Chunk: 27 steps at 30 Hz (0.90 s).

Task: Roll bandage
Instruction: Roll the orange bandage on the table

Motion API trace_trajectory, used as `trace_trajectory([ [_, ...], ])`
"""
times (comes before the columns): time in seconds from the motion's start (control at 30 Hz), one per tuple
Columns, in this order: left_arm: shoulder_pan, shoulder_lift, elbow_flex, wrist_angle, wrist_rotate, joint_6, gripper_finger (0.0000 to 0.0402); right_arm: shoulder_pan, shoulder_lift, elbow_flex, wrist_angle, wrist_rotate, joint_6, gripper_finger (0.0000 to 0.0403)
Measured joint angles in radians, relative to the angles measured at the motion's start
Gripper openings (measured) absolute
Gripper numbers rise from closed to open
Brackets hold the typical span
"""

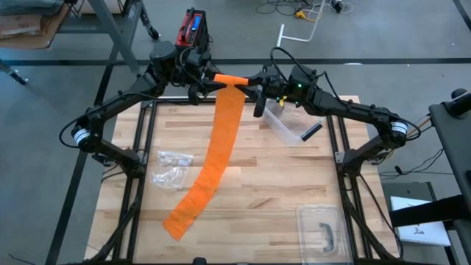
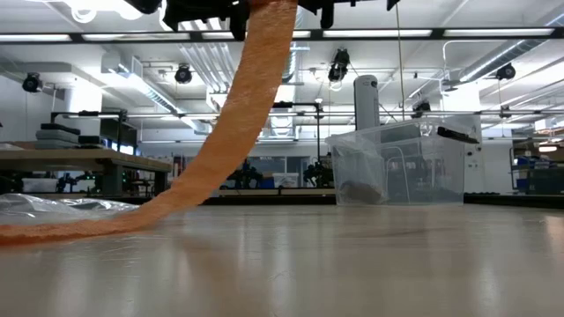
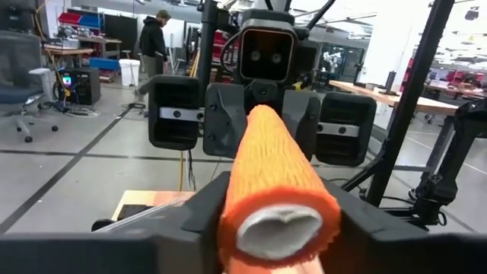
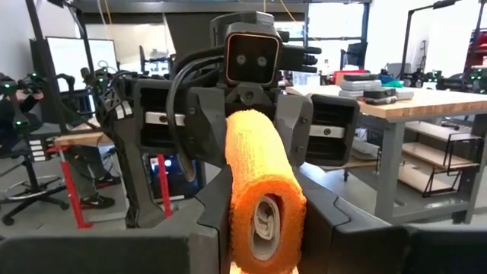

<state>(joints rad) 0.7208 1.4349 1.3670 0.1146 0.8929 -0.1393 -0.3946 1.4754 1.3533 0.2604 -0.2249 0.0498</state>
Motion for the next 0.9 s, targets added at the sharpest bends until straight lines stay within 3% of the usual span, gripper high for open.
trace_trajectory([
  [0.2, 0.001, 0.000, 0.000, 0.009, 0.016, 0.009, 0.0080, 0.000, 0.000, 0.002, -0.010, -0.005, 0.033, 0.0089],
  [0.37, 0.001, 0.000, 0.000, 0.015, 0.017, 0.093, 0.0064, 0.000, 0.000, 0.002, -0.005, -0.009, 0.246, 0.0100],
  [0.57, 0.001, 0.000, 0.000, 0.055, 0.016, 0.175, 0.0067, 0.002, -0.005, 0.002, 0.015, -0.018, 0.461, 0.0171],
  [0.9, 0.002, 0.000, 0.000, 0.068, 0.011, 0.322, 0.0065, 0.002, -0.005, 0.001, 0.044, -0.026, 0.616, 0.0267],
])
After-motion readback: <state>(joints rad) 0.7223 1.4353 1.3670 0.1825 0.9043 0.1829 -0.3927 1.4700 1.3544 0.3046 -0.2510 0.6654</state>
